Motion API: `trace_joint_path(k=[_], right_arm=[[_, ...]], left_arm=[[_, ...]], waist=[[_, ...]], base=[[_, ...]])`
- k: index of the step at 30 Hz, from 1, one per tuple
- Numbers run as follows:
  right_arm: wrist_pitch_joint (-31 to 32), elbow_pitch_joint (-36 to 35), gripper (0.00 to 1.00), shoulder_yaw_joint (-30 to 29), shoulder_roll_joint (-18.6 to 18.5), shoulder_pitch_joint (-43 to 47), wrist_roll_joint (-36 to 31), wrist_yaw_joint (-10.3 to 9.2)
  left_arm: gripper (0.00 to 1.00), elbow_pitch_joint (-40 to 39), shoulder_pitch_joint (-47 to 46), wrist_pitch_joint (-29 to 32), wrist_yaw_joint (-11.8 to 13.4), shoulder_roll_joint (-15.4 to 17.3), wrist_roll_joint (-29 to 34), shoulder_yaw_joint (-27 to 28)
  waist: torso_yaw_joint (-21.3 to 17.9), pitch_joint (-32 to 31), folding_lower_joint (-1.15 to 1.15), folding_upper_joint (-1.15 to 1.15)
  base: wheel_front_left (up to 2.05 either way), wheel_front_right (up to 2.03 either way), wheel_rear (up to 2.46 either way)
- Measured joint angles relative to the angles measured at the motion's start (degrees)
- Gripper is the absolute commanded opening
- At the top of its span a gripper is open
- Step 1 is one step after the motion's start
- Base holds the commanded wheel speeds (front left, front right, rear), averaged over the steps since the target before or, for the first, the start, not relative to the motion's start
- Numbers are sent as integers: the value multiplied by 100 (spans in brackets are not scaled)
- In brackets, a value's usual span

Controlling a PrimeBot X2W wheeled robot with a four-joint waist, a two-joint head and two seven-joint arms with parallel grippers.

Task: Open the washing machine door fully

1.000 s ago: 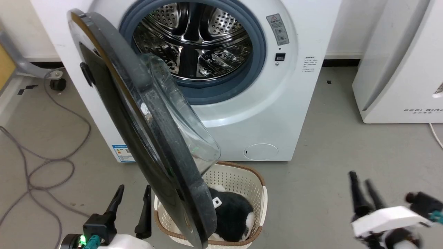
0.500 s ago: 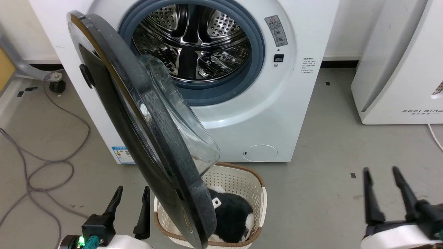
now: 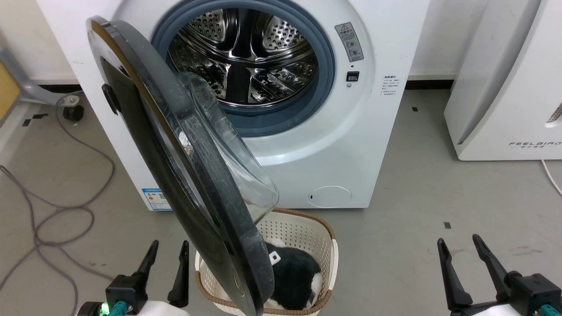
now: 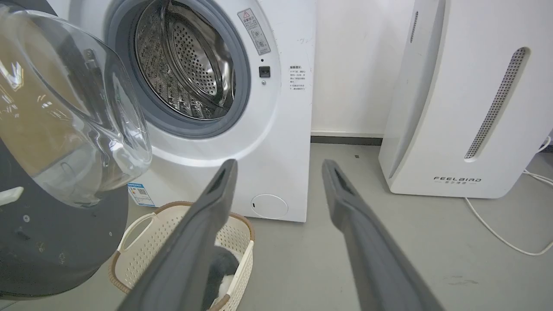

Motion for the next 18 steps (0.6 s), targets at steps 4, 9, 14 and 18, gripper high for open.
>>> trace_joint_path(k=[4, 9, 14, 18], right_arm=[[-25, 77, 100, 1, 0, -1, 9, 0], [-45, 130, 100, -10, 0, -3, 9, 0], [-48, 162, 100, -9, 0, -7, 34, 0], [-51, 205, 100, -20, 0, -10, 56, 0]], left_arm=[[0, 10, 57, 0, 1, 0, 5, -14], [0, -20, 97, 0, 3, 10, 19, -19], [0, -225, 93, 0, 13, 36, 44, -5], [0, -666, 33, 0, 59, 58, 41, 27]], waist=[[1, -22, 0, 0], [7, -25, 0, 0], [15, -1, 0, 0], [28, 12, 0, 0]], base=[[0, 0, 0], [0, 0, 0], [0, 0, 0], [0, 0, 0]])
